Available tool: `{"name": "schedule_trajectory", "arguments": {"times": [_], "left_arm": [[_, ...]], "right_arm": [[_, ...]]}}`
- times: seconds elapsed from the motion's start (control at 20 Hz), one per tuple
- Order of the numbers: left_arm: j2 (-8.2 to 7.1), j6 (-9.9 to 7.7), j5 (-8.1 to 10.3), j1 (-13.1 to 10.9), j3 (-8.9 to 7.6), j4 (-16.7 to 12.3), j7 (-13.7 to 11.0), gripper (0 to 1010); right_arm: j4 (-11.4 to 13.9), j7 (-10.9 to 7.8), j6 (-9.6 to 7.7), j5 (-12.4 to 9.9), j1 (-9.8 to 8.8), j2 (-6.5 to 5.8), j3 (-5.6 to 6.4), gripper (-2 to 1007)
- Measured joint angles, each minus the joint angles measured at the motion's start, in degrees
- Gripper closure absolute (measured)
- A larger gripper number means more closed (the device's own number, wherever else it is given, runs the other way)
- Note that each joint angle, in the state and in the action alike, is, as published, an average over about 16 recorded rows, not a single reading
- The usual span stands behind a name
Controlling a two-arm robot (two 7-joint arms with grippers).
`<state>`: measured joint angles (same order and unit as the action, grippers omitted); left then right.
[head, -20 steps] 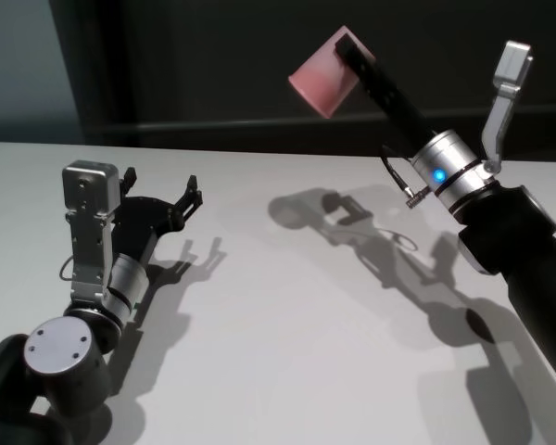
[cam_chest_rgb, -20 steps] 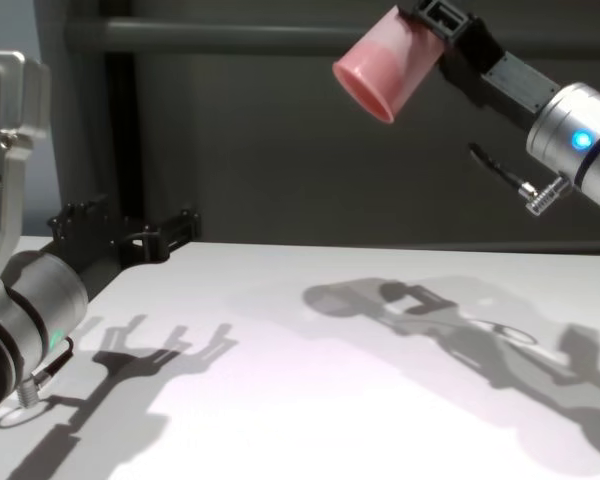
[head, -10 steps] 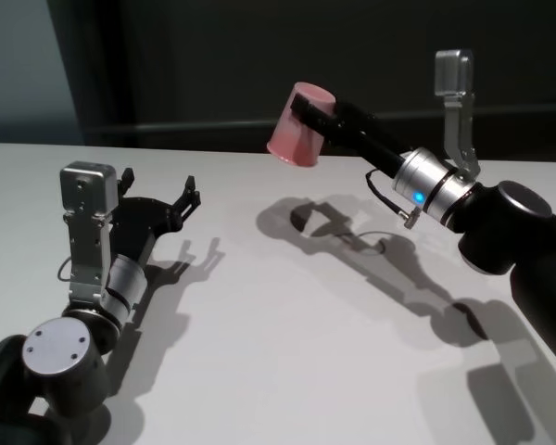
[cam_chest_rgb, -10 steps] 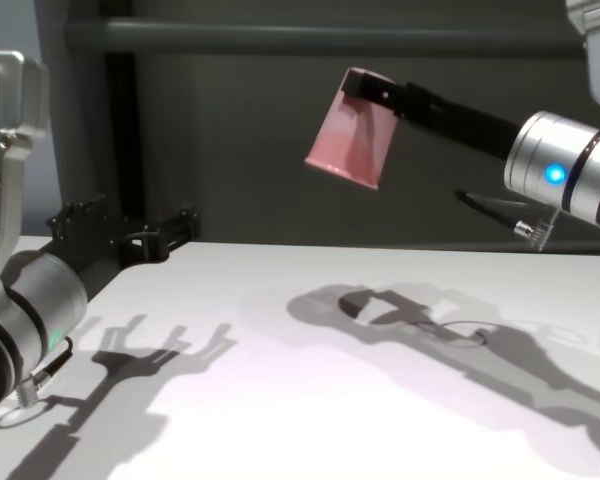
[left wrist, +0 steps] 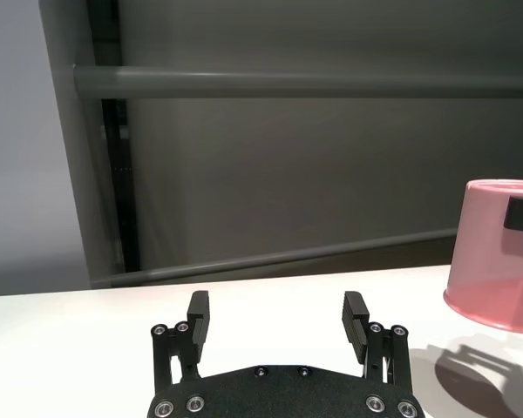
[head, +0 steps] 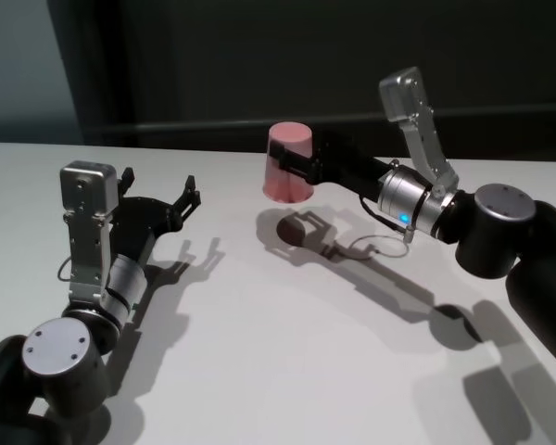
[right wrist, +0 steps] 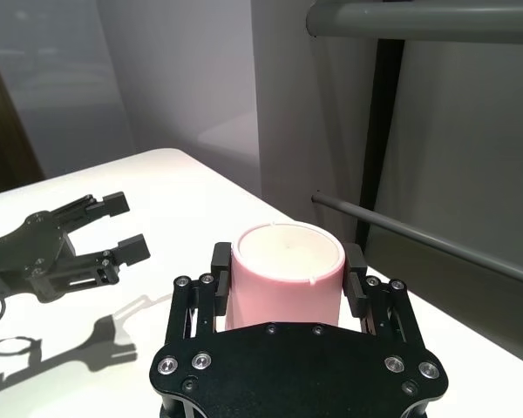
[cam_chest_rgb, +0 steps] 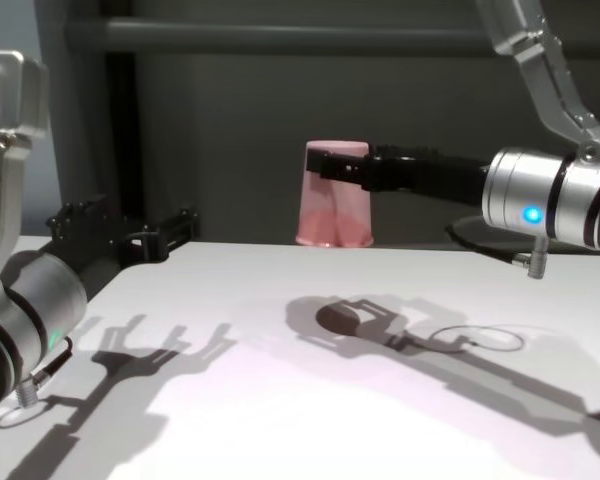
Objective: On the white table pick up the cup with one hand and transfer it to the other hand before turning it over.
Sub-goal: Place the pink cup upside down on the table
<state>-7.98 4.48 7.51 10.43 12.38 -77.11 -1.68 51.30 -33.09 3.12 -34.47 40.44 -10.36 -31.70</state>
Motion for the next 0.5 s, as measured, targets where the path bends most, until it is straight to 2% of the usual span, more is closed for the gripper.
{"name": "schedule_trajectory", "arguments": {"times": [0.3,0.5], "left_arm": [[-0.01,0.01,0.0,0.0,0.0,-0.01,0.0,9],[-0.01,0.01,0.0,0.0,0.0,-0.01,0.0,9]], "right_arm": [[0.65,1.28,2.44,5.13,-0.47,-0.62,-2.15,266],[0.47,1.76,4.71,7.05,-1.06,-0.54,-2.52,266]]}}
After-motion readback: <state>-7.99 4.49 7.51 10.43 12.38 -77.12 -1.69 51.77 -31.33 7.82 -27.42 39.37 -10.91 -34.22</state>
